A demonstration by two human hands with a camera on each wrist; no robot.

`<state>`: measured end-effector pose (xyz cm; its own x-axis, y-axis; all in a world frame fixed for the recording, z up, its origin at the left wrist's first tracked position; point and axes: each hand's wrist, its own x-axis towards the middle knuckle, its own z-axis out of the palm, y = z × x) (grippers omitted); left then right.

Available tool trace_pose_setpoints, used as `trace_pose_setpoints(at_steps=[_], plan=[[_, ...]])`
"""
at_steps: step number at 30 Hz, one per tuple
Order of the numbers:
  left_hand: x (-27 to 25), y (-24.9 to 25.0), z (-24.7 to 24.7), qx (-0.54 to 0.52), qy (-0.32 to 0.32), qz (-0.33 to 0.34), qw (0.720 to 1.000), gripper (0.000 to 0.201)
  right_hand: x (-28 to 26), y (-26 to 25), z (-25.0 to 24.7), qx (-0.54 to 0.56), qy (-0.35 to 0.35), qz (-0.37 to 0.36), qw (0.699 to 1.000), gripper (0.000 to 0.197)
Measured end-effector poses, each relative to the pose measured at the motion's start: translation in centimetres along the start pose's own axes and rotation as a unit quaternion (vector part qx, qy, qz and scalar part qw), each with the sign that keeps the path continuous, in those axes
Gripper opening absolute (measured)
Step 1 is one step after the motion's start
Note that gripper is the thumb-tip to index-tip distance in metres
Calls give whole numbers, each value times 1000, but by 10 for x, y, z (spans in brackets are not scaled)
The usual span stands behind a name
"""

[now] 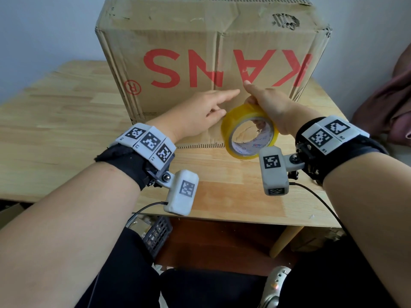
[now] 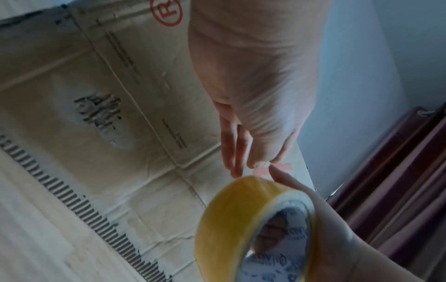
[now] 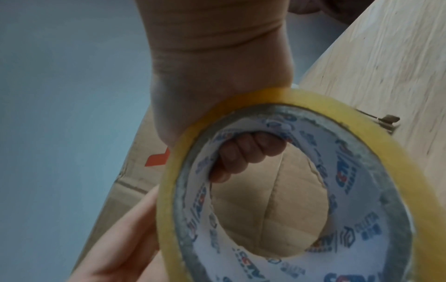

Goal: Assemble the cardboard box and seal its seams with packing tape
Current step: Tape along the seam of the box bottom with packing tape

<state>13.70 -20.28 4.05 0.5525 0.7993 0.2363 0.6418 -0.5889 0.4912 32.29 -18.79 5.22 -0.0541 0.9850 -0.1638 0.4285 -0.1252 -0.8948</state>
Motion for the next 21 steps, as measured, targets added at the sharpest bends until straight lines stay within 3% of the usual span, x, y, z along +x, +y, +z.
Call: trace_pose_setpoints(at_steps=[6, 10, 13, 18, 21], plan=[[4, -5, 4, 35, 46, 31, 998, 22, 3, 3, 4, -21, -37, -6, 999, 60], [3, -8, 8, 77, 80, 78, 991, 16, 8, 7, 3, 34, -52, 4, 998, 60], [2, -6, 10, 76, 142, 114, 980, 14, 9, 5, 2, 116, -69, -2, 991, 55], [6, -7, 7, 4, 218, 47, 975, 7, 10, 8, 1, 205, -113, -108, 966, 36], [7, -11, 7, -36, 217, -16, 975, 5, 8, 14, 3, 190, -121, -135, 965, 40]])
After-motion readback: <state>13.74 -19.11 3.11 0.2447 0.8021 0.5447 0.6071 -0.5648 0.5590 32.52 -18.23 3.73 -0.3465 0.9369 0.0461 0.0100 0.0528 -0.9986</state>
